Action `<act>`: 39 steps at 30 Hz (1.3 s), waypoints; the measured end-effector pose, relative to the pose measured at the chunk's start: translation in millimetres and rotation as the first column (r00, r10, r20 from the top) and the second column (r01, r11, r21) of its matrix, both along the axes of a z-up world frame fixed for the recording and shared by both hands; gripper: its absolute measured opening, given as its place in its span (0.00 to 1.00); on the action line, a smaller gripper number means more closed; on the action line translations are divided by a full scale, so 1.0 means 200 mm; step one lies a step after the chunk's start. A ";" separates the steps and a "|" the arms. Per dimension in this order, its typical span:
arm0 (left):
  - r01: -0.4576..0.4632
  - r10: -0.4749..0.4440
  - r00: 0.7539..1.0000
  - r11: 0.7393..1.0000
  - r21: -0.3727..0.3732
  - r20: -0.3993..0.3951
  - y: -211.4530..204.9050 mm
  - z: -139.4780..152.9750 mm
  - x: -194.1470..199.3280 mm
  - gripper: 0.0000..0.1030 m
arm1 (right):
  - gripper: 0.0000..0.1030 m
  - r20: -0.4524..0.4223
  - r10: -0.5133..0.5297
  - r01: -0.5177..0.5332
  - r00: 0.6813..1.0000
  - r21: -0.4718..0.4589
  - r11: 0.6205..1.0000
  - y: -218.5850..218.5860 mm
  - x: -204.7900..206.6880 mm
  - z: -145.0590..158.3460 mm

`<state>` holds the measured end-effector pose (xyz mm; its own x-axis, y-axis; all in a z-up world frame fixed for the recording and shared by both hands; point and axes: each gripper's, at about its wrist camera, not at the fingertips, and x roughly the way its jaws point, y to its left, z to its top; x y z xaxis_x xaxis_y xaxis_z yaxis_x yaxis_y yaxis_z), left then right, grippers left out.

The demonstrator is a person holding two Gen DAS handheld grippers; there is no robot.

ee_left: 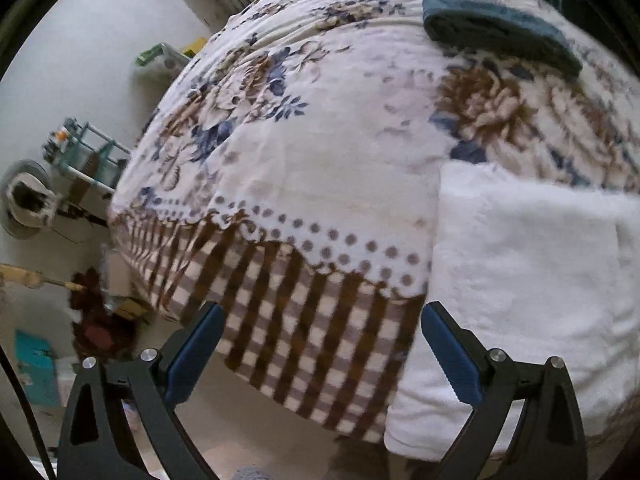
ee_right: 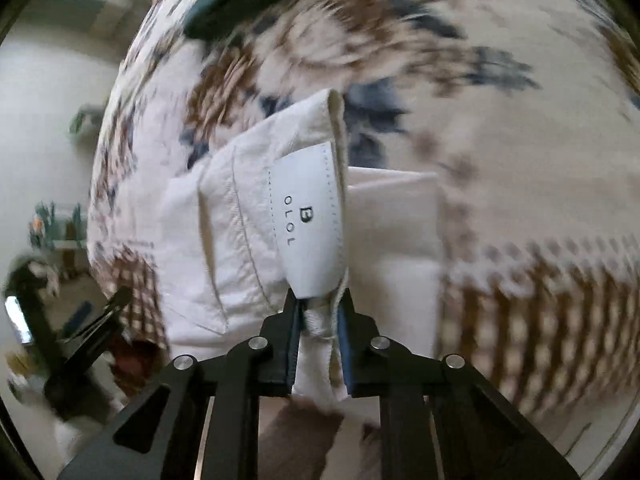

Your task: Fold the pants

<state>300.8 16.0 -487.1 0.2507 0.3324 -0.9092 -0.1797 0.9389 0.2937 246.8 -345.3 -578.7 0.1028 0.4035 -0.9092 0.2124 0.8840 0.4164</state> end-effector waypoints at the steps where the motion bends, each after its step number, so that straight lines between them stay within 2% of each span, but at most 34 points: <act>1: 0.003 -0.002 1.000 0.999 -0.033 0.012 0.00 0.02 0.01 0.98 | 0.17 0.005 -0.028 0.028 1.000 0.000 1.000 -0.07 -0.04 0.04; 3: 0.016 -0.014 1.000 0.997 -0.081 0.022 -0.02 0.04 0.06 0.98 | 0.17 0.006 -0.077 0.077 0.997 -0.040 0.996 -0.20 -0.10 0.11; 5: 0.022 -0.020 1.000 0.990 -0.140 0.020 -0.05 0.02 0.12 0.97 | 0.18 -0.008 -0.122 0.121 0.992 -0.087 0.989 -0.34 -0.16 0.09; 7: 0.021 -0.019 1.000 0.971 -0.236 0.010 -0.08 -0.01 0.21 0.97 | 0.18 -0.053 -0.124 0.115 0.991 -0.139 0.984 -0.41 -0.19 0.00; 9: 0.028 -0.027 1.000 0.960 -0.279 0.008 -0.13 -0.04 0.28 0.97 | 0.19 -0.112 -0.136 0.122 0.984 -0.128 0.984 -0.46 -0.21 -0.13; 11: 0.049 -0.049 0.999 0.944 -0.326 0.009 -0.19 -0.09 0.36 0.97 | 0.27 -0.184 -0.146 0.129 0.972 -0.098 0.987 -0.48 -0.21 -0.23; 14: 0.041 -0.055 0.998 0.906 -0.422 -0.023 -0.26 -0.20 0.49 0.97 | 0.38 -0.180 -0.237 0.231 0.955 -0.052 0.972 -0.56 -0.21 -0.26; 16: 0.017 -0.061 0.996 0.872 -0.490 -0.073 -0.29 -0.32 0.60 0.97 | 0.71 -0.132 -0.309 0.317 0.942 0.040 0.948 -0.62 -0.23 -0.24; 17: 0.010 -0.067 0.994 0.853 -0.522 -0.091 -0.30 -0.37 0.63 0.97 | 0.73 -0.113 -0.328 0.337 0.938 0.075 0.939 -0.64 -0.23 -0.24; 18: 0.002 -0.078 0.991 0.826 -0.563 -0.111 -0.31 -0.43 0.67 0.88 | 0.73 -0.091 -0.346 0.355 0.934 0.115 0.928 -0.66 -0.22 -0.25; 19: 0.001 -0.087 0.989 0.818 -0.575 -0.122 -0.33 -0.48 0.69 0.59 | 0.73 -0.086 -0.354 0.363 0.931 0.135 0.922 -0.68 -0.20 -0.27; 20: 0.015 -0.105 0.987 0.806 -0.592 -0.119 -0.34 -0.51 0.71 0.41 | 0.73 -0.089 -0.359 0.369 0.929 0.154 0.917 -0.69 -0.18 -0.31; 21: 0.038 -0.132 0.985 0.798 -0.601 -0.112 -0.36 -0.53 0.72 0.30 | 0.73 -0.094 -0.361 0.372 0.928 0.170 0.912 -0.70 -0.15 -0.34; 22: 0.064 -0.146 0.985 0.805 -0.589 -0.093 -0.38 -0.52 0.73 0.28 | 0.73 -0.099 -0.359 0.372 0.928 0.184 0.910 -0.70 -0.12 -0.38; 24: 0.097 -0.165 0.984 0.810 -0.579 -0.065 -0.38 -0.52 0.72 0.26 | 0.72 -0.115 -0.336 0.354 0.935 0.213 0.911 -0.68 -0.05 -0.47; 25: 0.089 -0.156 0.986 0.807 -0.583 -0.065 -0.36 -0.53 0.72 0.25 | 0.53 -0.102 -0.321 0.336 0.942 0.233 0.912 -0.66 -0.02 -0.50; 26: 0.072 -0.138 0.988 0.801 -0.594 -0.065 -0.34 -0.54 0.72 0.25 | 0.34 -0.046 -0.294 0.296 0.955 0.241 0.924 -0.64 0.01 -0.51; 27: 0.043 -0.115 0.990 0.784 -0.619 -0.076 -0.31 -0.56 0.72 0.24 | 0.28 -0.018 -0.257 0.254 0.966 0.221 0.941 -0.61 0.03 -0.49; 28: 0.026 -0.103 0.991 0.775 -0.631 -0.086 -0.28 -0.57 0.73 0.24 | 0.23 0.006 -0.219 0.215 0.976 0.161 0.963 -0.59 0.05 -0.46; 30: 0.003 -0.079 0.993 0.765 -0.644 -0.090 -0.26 -0.59 0.75 0.24 | 0.20 0.048 -0.194 0.190 0.980 0.086 0.978 -0.58 0.07 -0.38; 32: -0.036 -0.037 0.995 0.745 -0.666 -0.095 -0.24 -0.60 0.76 0.24 | 0.20 0.033 -0.187 0.185 0.982 0.057 0.981 -0.59 0.08 -0.36; 33: -0.076 0.005 0.995 0.723 -0.687 -0.104 -0.21 -0.61 0.77 0.24 | 0.22 0.003 -0.191 0.190 0.982 0.071 0.979 -0.59 0.08 -0.38; 34: -0.103 0.037 0.993 0.704 -0.702 -0.109 -0.18 -0.61 0.76 0.24 | 0.33 -0.035 -0.198 0.200 0.980 0.084 0.976 -0.59 0.08 -0.41; 35: -0.114 0.051 0.993 0.693 -0.712 -0.109 -0.17 -0.59 0.76 0.25 | 0.39 -0.064 -0.208 0.213 0.976 0.102 0.972 -0.60 0.09 -0.42; 37: -0.119 0.060 0.992 0.682 -0.722 -0.107 -0.14 -0.52 0.75 0.28 | 0.61 -0.123 -0.228 0.245 0.966 0.148 0.958 -0.62 0.05 -0.42; 38: -0.108 0.060 0.994 0.682 -0.723 -0.092 -0.12 -0.48 0.73 0.30 | 0.63 -0.133 -0.251 0.271 0.959 0.166 0.948 -0.65 -0.01 -0.40; 39: -0.095 0.060 0.995 0.694 -0.713 -0.074 -0.11 -0.43 0.72 0.38 | 0.65 -0.130 -0.267 0.288 0.955 0.181 0.940 -0.67 -0.06 -0.38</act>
